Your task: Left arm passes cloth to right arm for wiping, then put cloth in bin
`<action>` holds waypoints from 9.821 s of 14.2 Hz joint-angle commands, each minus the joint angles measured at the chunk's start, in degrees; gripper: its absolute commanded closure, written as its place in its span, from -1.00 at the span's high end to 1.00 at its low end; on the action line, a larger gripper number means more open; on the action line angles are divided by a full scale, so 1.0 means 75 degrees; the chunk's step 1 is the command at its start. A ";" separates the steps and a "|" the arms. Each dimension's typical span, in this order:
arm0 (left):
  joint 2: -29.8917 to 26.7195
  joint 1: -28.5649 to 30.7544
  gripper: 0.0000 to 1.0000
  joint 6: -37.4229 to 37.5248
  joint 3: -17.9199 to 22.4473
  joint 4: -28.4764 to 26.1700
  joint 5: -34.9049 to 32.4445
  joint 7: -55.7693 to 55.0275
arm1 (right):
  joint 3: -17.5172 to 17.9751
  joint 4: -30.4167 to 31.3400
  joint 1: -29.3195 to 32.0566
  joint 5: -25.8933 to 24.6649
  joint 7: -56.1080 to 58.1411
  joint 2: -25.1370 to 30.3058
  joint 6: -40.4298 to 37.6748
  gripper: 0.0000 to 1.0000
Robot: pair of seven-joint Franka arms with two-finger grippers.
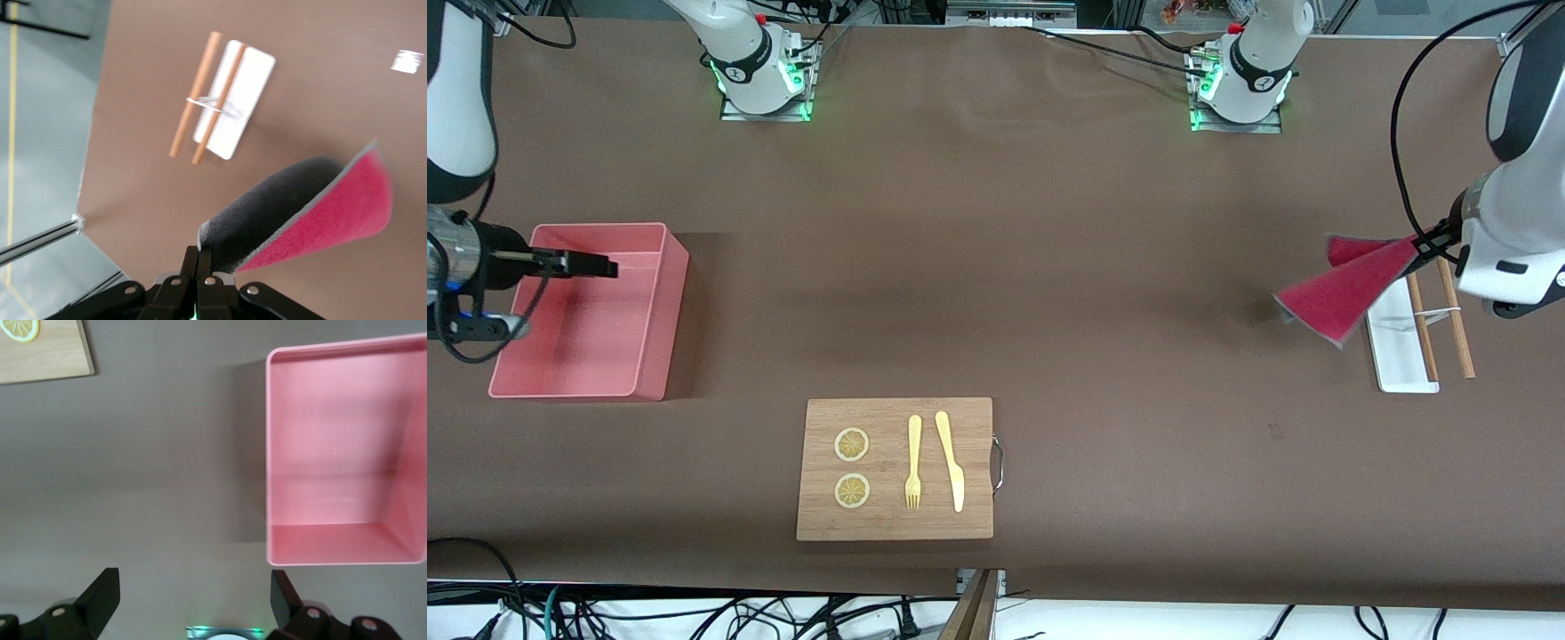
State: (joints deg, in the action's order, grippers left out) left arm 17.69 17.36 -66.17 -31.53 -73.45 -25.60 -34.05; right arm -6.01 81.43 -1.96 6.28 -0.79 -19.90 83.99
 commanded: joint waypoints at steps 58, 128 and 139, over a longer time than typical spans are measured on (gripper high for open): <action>0.0278 -0.2901 -1.00 -0.4091 -0.1421 0.0782 0.2464 0.0990 | 0.4528 -0.0065 -0.1088 0.3602 -0.9469 -0.2445 0.4656 1.00; -0.0132 -0.1248 1.00 -0.3013 -0.1526 0.0852 0.2557 0.1482 | 0.2503 0.2233 -0.0138 0.2118 -0.4197 -0.2667 0.3018 -1.00; -0.0225 -0.1248 1.00 -0.2943 -0.1491 0.0852 0.2546 0.1494 | 0.0954 0.1531 -0.0126 0.0220 -0.2039 -0.2562 0.2055 -1.00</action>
State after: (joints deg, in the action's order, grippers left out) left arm 17.32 7.04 -89.57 -42.30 -67.15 -7.19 -24.23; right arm 1.60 94.51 -2.53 10.84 -17.24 -39.61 100.66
